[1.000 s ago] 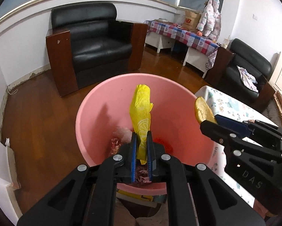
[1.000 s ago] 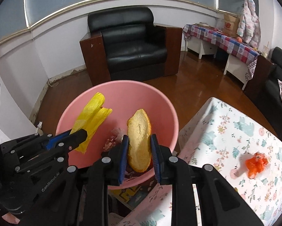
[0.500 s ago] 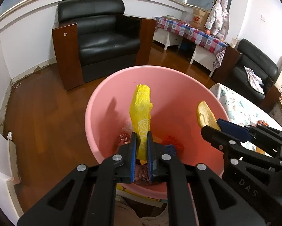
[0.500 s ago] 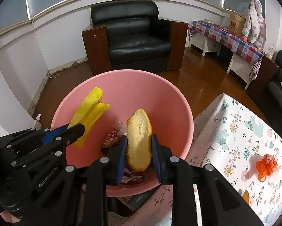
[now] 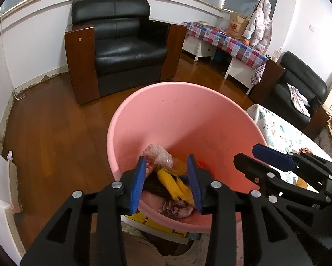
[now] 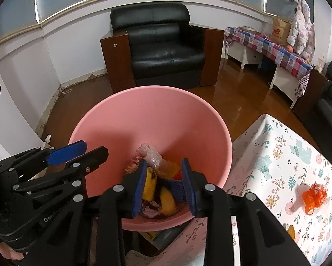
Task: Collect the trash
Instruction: 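Open both tools to drop the bag and bread crust into the bucket, then move both open tools back over the orange peel on the table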
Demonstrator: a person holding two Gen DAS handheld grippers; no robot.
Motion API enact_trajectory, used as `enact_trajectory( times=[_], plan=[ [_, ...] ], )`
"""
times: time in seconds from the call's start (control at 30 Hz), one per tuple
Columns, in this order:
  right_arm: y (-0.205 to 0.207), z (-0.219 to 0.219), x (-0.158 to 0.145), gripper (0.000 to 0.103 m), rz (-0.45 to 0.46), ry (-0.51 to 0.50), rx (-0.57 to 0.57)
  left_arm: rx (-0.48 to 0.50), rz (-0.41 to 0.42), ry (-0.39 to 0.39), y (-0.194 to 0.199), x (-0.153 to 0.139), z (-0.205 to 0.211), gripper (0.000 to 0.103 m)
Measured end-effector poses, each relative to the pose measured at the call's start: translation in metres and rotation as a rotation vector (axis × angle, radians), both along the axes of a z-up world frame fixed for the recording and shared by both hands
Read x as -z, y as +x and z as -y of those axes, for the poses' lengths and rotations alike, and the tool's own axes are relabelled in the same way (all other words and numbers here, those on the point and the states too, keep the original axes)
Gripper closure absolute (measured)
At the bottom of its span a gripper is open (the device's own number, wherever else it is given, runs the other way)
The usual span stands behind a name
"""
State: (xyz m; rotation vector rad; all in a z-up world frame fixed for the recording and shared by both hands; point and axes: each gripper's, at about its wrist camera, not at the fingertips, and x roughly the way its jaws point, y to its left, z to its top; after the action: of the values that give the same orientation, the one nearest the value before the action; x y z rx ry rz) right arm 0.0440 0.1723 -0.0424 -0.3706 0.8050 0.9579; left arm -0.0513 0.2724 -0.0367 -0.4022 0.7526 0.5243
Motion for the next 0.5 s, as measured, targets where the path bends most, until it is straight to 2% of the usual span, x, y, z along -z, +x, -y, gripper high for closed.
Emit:
enact_trajectory(
  times=[0.5],
  plan=[
    [-0.001,0.031,-0.014,0.069,-0.016,0.040,0.038,0.040,0.052,0.009,-0.010,-0.020,0.019,0.065]
  ],
)
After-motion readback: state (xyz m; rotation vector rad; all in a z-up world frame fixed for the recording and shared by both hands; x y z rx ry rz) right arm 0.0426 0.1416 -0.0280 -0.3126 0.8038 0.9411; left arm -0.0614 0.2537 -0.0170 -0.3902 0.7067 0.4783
